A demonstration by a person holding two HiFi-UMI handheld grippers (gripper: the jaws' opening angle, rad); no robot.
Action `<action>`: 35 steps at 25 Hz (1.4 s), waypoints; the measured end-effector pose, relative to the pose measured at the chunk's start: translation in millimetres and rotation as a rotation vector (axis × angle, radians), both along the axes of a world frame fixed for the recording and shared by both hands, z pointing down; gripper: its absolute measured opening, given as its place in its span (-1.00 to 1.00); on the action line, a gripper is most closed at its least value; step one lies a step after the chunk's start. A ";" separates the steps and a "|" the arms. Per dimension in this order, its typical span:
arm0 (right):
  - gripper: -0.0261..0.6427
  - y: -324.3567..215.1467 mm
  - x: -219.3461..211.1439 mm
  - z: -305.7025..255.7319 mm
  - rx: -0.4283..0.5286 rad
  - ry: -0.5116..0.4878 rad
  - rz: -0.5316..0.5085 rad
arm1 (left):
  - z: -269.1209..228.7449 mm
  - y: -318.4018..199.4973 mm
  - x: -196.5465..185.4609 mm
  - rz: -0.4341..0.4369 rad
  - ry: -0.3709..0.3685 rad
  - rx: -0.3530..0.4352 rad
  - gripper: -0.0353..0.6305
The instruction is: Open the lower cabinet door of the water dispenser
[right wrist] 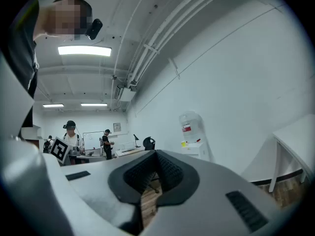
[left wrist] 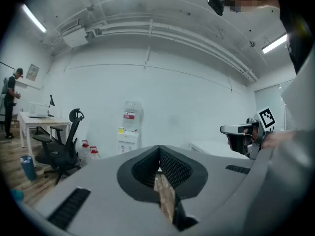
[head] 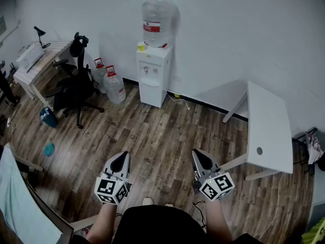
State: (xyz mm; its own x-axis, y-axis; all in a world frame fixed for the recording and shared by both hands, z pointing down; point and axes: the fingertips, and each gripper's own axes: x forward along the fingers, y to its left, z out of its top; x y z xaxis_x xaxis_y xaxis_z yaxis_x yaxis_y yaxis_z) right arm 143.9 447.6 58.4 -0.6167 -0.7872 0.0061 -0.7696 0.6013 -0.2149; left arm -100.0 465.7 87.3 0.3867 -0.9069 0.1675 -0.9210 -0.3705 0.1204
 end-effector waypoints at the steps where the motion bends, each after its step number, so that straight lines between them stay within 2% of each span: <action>1: -0.86 1.2 2.7 0.4 -0.002 0.002 -0.002 | -0.3 0.8 2.0 -0.004 0.000 0.000 -0.85; 10: -0.86 4.6 3.4 -4.1 0.005 0.021 -0.004 | -3.8 1.6 -1.2 -0.006 0.000 0.009 -0.85; 20: -0.85 8.8 -13.2 -5.1 0.002 -0.031 0.007 | -0.3 5.7 -24.7 -0.004 0.019 0.019 -0.85; 35: -0.85 11.7 -68.2 -2.5 -0.011 -0.009 -0.007 | 17.7 24.8 -91.3 -0.043 0.031 -0.017 -0.85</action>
State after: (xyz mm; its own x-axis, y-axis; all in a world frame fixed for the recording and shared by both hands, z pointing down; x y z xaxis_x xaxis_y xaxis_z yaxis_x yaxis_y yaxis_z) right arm 75.7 459.3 55.9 -0.6226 -0.7825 0.0089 -0.7630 0.6045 -0.2287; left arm -191.3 490.5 105.0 0.3524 -0.9200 0.1715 -0.9319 -0.3281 0.1548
